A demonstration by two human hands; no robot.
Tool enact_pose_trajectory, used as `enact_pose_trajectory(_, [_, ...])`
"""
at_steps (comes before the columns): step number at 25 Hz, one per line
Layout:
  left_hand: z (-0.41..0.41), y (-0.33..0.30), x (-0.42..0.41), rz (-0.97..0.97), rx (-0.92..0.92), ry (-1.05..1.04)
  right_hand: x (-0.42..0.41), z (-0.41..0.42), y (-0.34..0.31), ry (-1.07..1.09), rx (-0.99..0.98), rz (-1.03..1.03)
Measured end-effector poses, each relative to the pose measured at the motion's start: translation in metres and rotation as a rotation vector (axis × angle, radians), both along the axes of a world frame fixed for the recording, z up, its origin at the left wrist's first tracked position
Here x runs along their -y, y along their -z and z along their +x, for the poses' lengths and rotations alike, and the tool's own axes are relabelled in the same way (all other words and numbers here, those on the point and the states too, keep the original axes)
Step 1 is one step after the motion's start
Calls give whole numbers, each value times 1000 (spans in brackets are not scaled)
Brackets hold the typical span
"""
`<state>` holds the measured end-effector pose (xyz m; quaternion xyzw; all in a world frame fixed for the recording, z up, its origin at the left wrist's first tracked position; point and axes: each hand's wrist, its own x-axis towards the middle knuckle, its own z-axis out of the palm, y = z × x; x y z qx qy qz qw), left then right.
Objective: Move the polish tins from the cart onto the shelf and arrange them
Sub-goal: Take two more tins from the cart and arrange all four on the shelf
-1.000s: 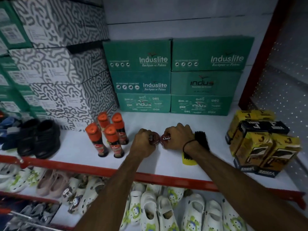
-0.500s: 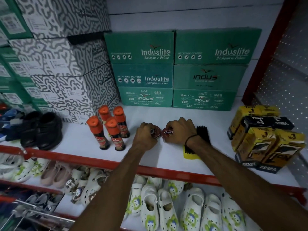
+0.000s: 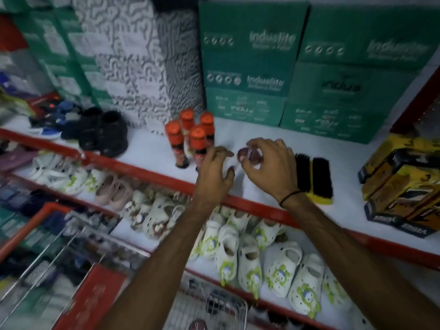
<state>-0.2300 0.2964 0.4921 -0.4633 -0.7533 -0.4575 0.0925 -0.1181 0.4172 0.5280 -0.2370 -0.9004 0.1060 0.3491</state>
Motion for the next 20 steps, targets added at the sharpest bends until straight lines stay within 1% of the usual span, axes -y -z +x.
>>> enact_pose_trajectory(3, [17, 24, 78, 139, 57, -133, 68, -1, 24, -165, -186, -7])
enact_pose_trajectory(5, [24, 64, 138, 137, 120, -272, 121, -8, 63, -295, -175, -12])
enact_pose_trajectory(7, [28, 121, 192, 76, 227, -396, 168, -10, 114, -431, -78, -70])
enact_pose_trajectory(9, [36, 197, 243, -82, 350, -514, 211, -8, 183, -541, 76, -197])
enact_pose_trajectory(10, [44, 235, 263, -193, 412, -553, 226, -4, 224, -560, 187, -262])
enact_pose_trajectory(11, [53, 277, 282, -312, 490, -576, 241, 2, 267, -553, 317, -342])
enact_pose_trajectory(13, [79, 349, 307, -536, 671, -560, 262, 22, 359, -525, 649, -442])
enact_pose_trajectory(14, [90, 379, 315, -641, 759, -524, 267, 32, 400, -523, 791, -448])
enact_pose_trajectory(15, [105, 415, 321, -737, 803, -493, 275, 46, 444, -521, 919, -439])
enact_pose_trajectory(16, [107, 428, 319, -834, 805, -440, 275, 46, 465, -533, 1025, -420])
enact_pose_trajectory(17, [121, 463, 316, -915, 811, -398, 276, 53, 502, -535, 1102, -390])
enact_pose_trajectory(18, [126, 477, 311, -959, 845, -386, 276, 51, 515, -535, 1168, -359])
enact_pose_trajectory(19, [127, 480, 308, -983, 847, -384, 275, 46, 513, -535, 1215, -333])
enact_pose_trajectory(20, [133, 494, 304, -1038, 847, -370, 276, 46, 524, -547, 1277, -312])
